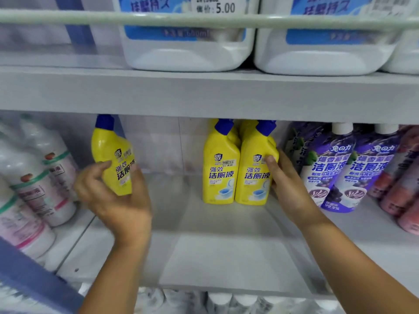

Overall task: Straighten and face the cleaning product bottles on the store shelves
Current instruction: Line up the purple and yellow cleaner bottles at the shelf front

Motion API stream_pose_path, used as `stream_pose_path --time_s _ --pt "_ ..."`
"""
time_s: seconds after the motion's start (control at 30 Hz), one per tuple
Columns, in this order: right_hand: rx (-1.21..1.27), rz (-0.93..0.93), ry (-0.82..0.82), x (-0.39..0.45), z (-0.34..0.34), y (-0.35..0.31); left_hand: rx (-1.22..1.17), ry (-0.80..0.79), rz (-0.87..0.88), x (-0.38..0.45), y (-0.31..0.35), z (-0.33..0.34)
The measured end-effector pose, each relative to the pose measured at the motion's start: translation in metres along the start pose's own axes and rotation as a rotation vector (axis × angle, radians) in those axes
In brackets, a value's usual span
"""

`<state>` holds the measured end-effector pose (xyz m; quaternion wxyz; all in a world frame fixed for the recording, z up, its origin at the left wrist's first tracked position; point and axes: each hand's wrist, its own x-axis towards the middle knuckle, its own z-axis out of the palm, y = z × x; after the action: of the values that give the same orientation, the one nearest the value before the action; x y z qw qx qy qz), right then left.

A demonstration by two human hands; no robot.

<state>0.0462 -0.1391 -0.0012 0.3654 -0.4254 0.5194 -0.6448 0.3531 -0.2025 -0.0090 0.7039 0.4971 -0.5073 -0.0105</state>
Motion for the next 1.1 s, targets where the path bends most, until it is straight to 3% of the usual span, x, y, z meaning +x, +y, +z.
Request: stream_pose_path --time_s 0.07,0.13,0.23,0.33,0.5,0.57,0.67,0.77,0.87,1.1 --pt "-0.036 -0.059 -0.034 -0.002 0.003 0.002 0.051 -0.018 -0.247 0.025 -0.033 -0.008" --pt "-0.07 -0.089 -0.025 -0.003 0.007 0.004 0.095 -0.249 -0.44 0.042 -0.045 -0.005" --pt "-0.086 -0.104 -0.003 -0.004 0.008 0.008 0.146 -0.414 -0.451 0.042 -0.046 -0.006" --pt "-0.098 -0.1 0.009 -0.003 0.006 0.009 0.006 -0.506 -0.446 0.025 -0.025 -0.018" --pt "-0.101 -0.124 0.008 -0.001 0.007 0.012 -0.382 -0.914 -0.553 -0.028 0.034 -0.004" --pt "-0.123 -0.131 0.015 -0.002 0.007 0.012 -0.379 -0.987 -0.456 -0.044 0.041 0.01" --pt "-0.119 -0.134 0.031 -0.006 0.005 0.016 -0.302 -1.048 -0.332 -0.053 0.045 0.03" --pt "-0.114 -0.147 0.036 -0.008 0.006 0.017 -0.327 -0.981 -0.291 -0.053 0.042 0.042" --pt "-0.12 -0.134 0.024 -0.009 0.007 0.016 -0.225 -0.922 -0.129 -0.054 0.035 0.049" --pt "-0.13 -0.073 0.035 -0.008 0.001 0.007 -0.282 -0.896 -0.129 -0.056 0.031 0.054"
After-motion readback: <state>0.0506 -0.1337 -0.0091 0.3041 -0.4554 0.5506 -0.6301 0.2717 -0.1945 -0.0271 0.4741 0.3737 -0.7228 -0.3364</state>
